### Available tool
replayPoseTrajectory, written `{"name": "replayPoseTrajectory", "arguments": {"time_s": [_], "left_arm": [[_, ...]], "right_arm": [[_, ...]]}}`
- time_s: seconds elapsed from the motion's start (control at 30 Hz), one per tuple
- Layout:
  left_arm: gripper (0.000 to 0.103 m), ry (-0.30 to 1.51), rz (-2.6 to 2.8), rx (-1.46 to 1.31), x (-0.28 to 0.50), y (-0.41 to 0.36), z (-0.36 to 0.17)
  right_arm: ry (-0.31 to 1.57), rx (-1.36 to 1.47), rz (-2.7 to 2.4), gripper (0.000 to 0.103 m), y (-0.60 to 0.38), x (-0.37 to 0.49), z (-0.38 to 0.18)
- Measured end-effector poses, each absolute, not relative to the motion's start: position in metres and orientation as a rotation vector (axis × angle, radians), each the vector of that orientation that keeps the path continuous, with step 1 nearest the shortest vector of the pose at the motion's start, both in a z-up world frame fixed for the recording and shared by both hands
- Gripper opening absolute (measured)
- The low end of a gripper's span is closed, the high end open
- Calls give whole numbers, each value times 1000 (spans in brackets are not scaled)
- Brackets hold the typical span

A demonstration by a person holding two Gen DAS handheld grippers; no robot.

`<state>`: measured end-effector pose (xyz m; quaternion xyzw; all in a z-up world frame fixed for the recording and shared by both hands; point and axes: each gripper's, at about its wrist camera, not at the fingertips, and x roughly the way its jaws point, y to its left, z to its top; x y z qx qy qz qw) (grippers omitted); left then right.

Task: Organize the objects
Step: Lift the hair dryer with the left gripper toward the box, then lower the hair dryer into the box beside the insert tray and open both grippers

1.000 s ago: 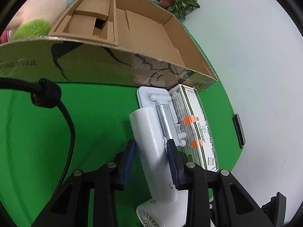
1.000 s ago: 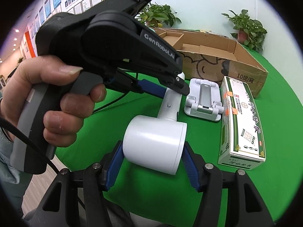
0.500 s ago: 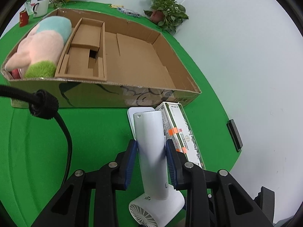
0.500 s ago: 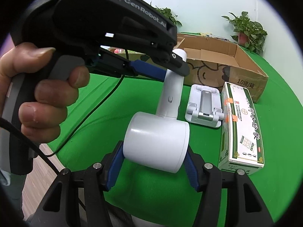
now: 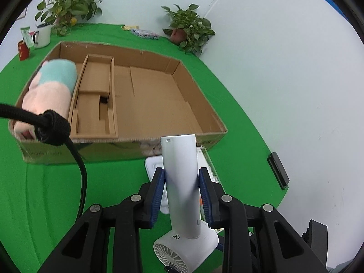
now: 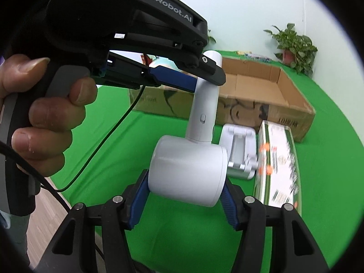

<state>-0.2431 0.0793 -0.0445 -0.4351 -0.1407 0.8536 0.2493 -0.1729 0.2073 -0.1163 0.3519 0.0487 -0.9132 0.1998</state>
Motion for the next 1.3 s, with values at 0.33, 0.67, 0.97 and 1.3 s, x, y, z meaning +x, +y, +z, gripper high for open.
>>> {"name": "replayPoseTrajectory", "arguments": {"time_s": [0.33,0.67,0.97,1.3], "left_arm": [[28,-320,2348,-1086,-279,91,14],[28,-261,2371,-1050,-328,104,57],[28,-282,2370,-1072,-384,95,56],[28,-327,2359,-1184,-461,79,10]], "right_arm": [[95,883,-2620,57,216,-215,-78],[76,866,-2639,57,222,-257,-55],[74,888,-2618,57,218,-293,-51],[53,995,-2544,57,214,-342,-68]]}}
